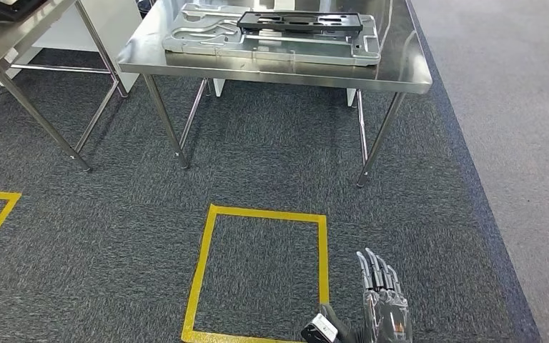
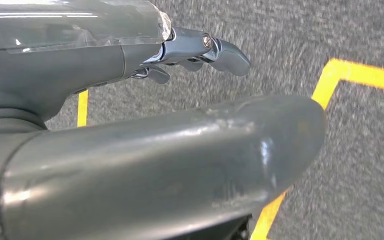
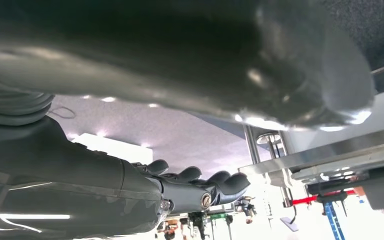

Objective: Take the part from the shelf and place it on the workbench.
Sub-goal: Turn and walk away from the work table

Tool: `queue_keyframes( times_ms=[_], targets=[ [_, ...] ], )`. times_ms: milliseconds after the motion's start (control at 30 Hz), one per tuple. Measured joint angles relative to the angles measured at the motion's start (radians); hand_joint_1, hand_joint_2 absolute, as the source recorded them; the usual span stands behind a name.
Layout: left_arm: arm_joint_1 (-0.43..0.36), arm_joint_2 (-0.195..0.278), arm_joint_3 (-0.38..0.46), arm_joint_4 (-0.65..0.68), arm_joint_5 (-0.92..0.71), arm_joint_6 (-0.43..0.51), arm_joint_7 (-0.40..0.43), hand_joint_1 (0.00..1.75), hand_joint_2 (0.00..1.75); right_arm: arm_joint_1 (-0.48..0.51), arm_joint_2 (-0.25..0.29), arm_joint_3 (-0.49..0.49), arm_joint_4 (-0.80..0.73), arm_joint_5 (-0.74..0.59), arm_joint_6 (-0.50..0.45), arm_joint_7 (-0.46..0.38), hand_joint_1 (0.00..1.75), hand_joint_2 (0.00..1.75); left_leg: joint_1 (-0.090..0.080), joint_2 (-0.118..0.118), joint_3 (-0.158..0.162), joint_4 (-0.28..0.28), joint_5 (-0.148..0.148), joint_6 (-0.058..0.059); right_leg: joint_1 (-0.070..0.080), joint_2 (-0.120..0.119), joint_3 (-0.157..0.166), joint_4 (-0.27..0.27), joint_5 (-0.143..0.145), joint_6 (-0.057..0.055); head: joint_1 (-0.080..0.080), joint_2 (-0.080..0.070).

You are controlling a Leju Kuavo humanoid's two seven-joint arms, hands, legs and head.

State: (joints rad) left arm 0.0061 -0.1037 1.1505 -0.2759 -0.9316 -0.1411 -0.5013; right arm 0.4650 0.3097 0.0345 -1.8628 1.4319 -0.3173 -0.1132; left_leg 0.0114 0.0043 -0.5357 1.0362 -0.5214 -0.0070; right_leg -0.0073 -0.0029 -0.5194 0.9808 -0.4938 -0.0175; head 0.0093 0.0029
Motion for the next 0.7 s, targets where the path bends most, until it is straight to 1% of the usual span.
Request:
queue_keyframes(
  times_ms=[33, 100, 133, 167, 200, 233, 267, 300, 333, 367, 400, 433, 467, 500, 533, 567, 600, 633, 667, 700],
  targets=[
    [0.0, 0.0, 0.0, 0.0, 0.0, 0.0, 0.0, 0.0, 0.0, 0.0, 0.0, 0.001, 0.0, 0.0, 0.0, 0.0, 0.0, 0.0, 0.001, 0.0, -0.019, 0.044, -0.028, -0.004, -0.003, -0.001, 0.002, -0.005, 0.003, -0.005, -0.001, 0.0],
    [0.001, 0.001, 0.0, 0.0, 0.0, 0.0, 0.0, 0.0, 0.0, 0.0, 0.0, 0.001, -0.001, 0.0, 0.0, 0.0, 0.0, 0.0, 0.002, -0.001, -0.079, 0.174, -0.092, -0.011, -0.001, -0.004, 0.002, -0.006, 0.003, -0.01, -0.003, 0.0],
    [0.002, 0.001, 0.0, 0.0, 0.0, 0.0, 0.0, 0.0, 0.0, 0.0, 0.0, 0.001, -0.001, 0.0, 0.0, 0.0, 0.0, 0.0, 0.004, -0.001, -0.104, 0.227, -0.107, -0.015, 0.0, -0.004, 0.002, -0.005, 0.002, -0.01, -0.003, 0.0],
    [0.003, 0.001, 0.0, 0.0, 0.0, 0.0, 0.0, 0.0, 0.0, 0.0, 0.0, 0.001, -0.001, 0.0, 0.0, 0.0, 0.0, 0.0, 0.005, -0.001, -0.115, 0.249, -0.102, -0.018, 0.0, -0.004, 0.002, -0.003, 0.001, -0.01, -0.003, 0.0],
    [0.004, 0.001, 0.0, 0.0, 0.0, 0.0, 0.0, 0.0, 0.0, 0.0, 0.0, 0.001, -0.001, 0.0, 0.0, 0.0, 0.0, 0.0, 0.006, -0.001, -0.107, 0.23, -0.077, -0.019, 0.0, -0.003, 0.003, -0.001, -0.001, -0.009, -0.003, 0.0],
    [0.004, 0.002, 0.0, 0.0, 0.0, 0.0, 0.0, 0.0, 0.0, 0.0, 0.0, 0.001, -0.001, 0.0, 0.0, 0.0, 0.0, 0.0, 0.008, 0.0, -0.081, 0.174, -0.039, -0.02, 0.0, -0.003, 0.004, 0.002, -0.004, -0.007, -0.003, 0.0],
    [0.004, 0.003, 0.0, 0.0, 0.0, 0.0, 0.0, 0.0, 0.0, 0.0, 0.0, 0.001, -0.001, 0.0, 0.0, 0.0, 0.0, 0.0, 0.009, 0.0, -0.047, 0.103, -0.007, -0.019, -0.001, -0.002, 0.005, 0.007, -0.007, -0.003, -0.003, 0.0],
    [0.003, 0.003, 0.0, 0.0, 0.0, 0.0, 0.0, 0.0, 0.0, 0.0, 0.0, 0.002, -0.001, 0.0, 0.0, 0.0, 0.0, 0.0, 0.008, -0.001, -0.017, 0.044, 0.017, -0.015, 0.0, -0.001, 0.003, 0.012, -0.011, 0.001, -0.003, 0.0],
    [0.003, 0.003, 0.0, 0.0, 0.0, 0.0, 0.0, 0.0, 0.0, 0.0, 0.0, 0.002, -0.001, 0.0, 0.0, 0.0, 0.0, 0.0, 0.007, -0.001, 0.002, 0.004, 0.026, -0.01, 0.001, -0.001, 0.002, 0.017, -0.014, 0.007, -0.003, 0.0],
    [0.003, 0.003, 0.0, 0.0, 0.0, 0.0, 0.0, 0.0, 0.0, 0.0, 0.0, 0.002, -0.001, 0.0, 0.0, 0.0, 0.0, 0.0, 0.004, -0.002, 0.009, -0.012, 0.024, -0.004, 0.002, 0.0, 0.0, 0.02, -0.015, 0.013, -0.003, 0.0],
    [0.003, 0.003, 0.0, 0.0, 0.0, 0.0, 0.0, 0.0, 0.0, 0.0, 0.0, 0.003, -0.001, 0.0, 0.0, 0.0, 0.0, 0.0, 0.002, -0.002, 0.008, -0.013, 0.024, 0.002, 0.004, 0.0, -0.001, 0.022, -0.015, 0.019, -0.003, 0.0],
    [0.003, 0.003, 0.0, 0.0, 0.0, 0.0, 0.0, 0.0, 0.0, 0.0, 0.0, 0.003, -0.001, 0.0, 0.0, -0.001, 0.0, 0.0, 0.003, -0.002, 0.006, -0.018, 0.024, 0.009, 0.004, 0.0, -0.001, 0.022, -0.015, 0.025, -0.003, 0.0],
    [0.003, 0.003, 0.0, 0.0, 0.0, 0.0, 0.0, 0.0, 0.0, 0.0, 0.0, 0.003, -0.001, 0.0, 0.0, -0.001, 0.0, 0.0, 0.005, -0.002, 0.006, -0.022, 0.026, 0.016, 0.003, 0.001, -0.003, 0.028, -0.02, 0.031, -0.002, 0.0],
    [0.003, 0.003, 0.0, 0.0, 0.0, 0.0, 0.0, 0.0, 0.0, 0.0, 0.0, 0.003, -0.002, 0.0, 0.0, -0.001, 0.0, 0.0, 0.006, -0.001, 0.006, -0.026, 0.03, 0.024, 0.002, 0.001, -0.012, 0.048, -0.036, 0.037, -0.001, 0.0],
    [0.002, 0.002, 0.0, 0.0, 0.0, 0.0, 0.0, 0.0, 0.0, 0.0, 0.0, 0.003, -0.002, 0.0, 0.0, -0.001, 0.0, 0.0, 0.008, 0.0, 0.005, -0.03, 0.033, 0.03, 0.0, 0.001, -0.03, 0.087, -0.063, 0.042, 0.0, 0.0],
    [0.002, 0.002, 0.0, 0.0, 0.0, 0.0, 0.0, 0.0, 0.0, 0.0, 0.0, 0.002, -0.002, 0.0, 0.0, -0.001, 0.0, 0.0, 0.008, 0.001, 0.004, -0.031, 0.034, 0.035, -0.001, 0.001, -0.058, 0.146, -0.097, 0.046, 0.002, 0.0],
    [0.002, 0.003, 0.0, 0.0, 0.0, 0.0, 0.0, 0.0, 0.0, 0.0, 0.0, 0.002, -0.002, 0.0, 0.0, -0.001, 0.0, 0.0, 0.007, 0.002, 0.001, -0.031, 0.035, 0.037, -0.002, 0.001, -0.092, 0.215, -0.131, 0.05, 0.003, 0.0],
    [0.002, 0.003, 0.0, 0.0, 0.0, 0.0, 0.0, 0.0, 0.0, 0.001, 0.0, 0.001, -0.001, 0.0, 0.0, 0.0, 0.0, 0.0, 0.006, 0.002, -0.001, -0.031, 0.035, 0.038, -0.004, 0.001, -0.121, 0.273, -0.151, 0.053, 0.003, 0.0],
    [0.002, 0.003, 0.0, 0.0, 0.0, 0.0, 0.0, 0.0, 0.0, 0.001, 0.0, 0.001, -0.001, 0.0, 0.0, 0.0, 0.0, 0.0, 0.006, 0.002, -0.001, -0.031, 0.036, 0.038, -0.005, 0.001, -0.136, 0.304, -0.151, 0.054, 0.003, 0.0],
    [0.003, 0.003, 0.0, 0.0, 0.0, 0.0, 0.0, 0.0, 0.0, 0.001, 0.0, 0.0, -0.001, 0.0, 0.0, 0.0, 0.0, 0.0, 0.005, 0.002, 0.0, -0.03, 0.035, 0.038, -0.005, 0.001, -0.134, 0.298, -0.131, 0.053, 0.003, 0.0]
  ],
)
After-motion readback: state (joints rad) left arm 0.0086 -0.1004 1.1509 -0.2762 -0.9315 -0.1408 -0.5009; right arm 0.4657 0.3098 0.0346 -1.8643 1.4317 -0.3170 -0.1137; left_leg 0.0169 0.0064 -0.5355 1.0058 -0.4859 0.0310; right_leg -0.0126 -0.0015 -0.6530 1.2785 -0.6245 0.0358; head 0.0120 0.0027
